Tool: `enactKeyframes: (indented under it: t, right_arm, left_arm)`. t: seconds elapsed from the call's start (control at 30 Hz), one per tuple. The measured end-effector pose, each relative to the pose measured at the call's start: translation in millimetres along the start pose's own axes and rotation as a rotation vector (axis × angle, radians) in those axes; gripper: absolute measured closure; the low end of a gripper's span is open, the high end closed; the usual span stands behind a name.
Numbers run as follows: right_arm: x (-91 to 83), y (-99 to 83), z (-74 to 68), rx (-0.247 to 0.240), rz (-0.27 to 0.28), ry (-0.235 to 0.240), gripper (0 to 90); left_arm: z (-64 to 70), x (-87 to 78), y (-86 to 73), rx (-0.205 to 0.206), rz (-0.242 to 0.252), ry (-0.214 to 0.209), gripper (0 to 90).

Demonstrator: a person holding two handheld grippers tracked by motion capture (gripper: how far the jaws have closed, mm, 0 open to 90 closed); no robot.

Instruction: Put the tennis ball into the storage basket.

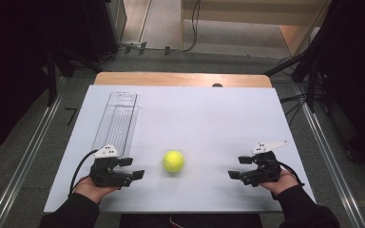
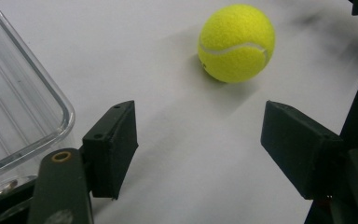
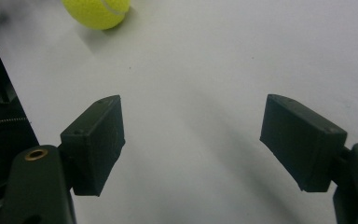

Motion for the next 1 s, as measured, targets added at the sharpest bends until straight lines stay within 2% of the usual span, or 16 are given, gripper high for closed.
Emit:
enactKeyframes:
  t: [0.23,0.37,0.87,1.0]
  right_arm:
    - [-0.1,-0.1,0.1,0.0,0.0,-0.001,19.7]
    - [-0.3,-0.1,0.1,-0.001,0.0,-0.001,19.7]
    - [-0.5,-0.6,0.9,0.0,0.001,0.0,19.7]
    - [-0.7,-0.8,1.1,0.002,0.001,0.0,19.7]
  left_arm:
    - [1.1,0.0,0.2,0.01,-0.008,-0.011,29.1]
    - [2.6,0.2,0.9,0.033,0.012,-0.019,29.1]
    - [4.0,1.2,1.0,0.04,-0.002,-0.041,28.8]
    - [5.4,1.2,2.5,0.04,-0.001,-0.051,26.1]
Point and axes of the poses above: each handheld gripper's, and its own axes: x roughly forward along the jaws, y roughly out of its top, z roughly to its right, the point moved 5 cm from there along x, roughly forward along the jaws, and after that the axes turned 1 degree about z, right-handed, at the moved point
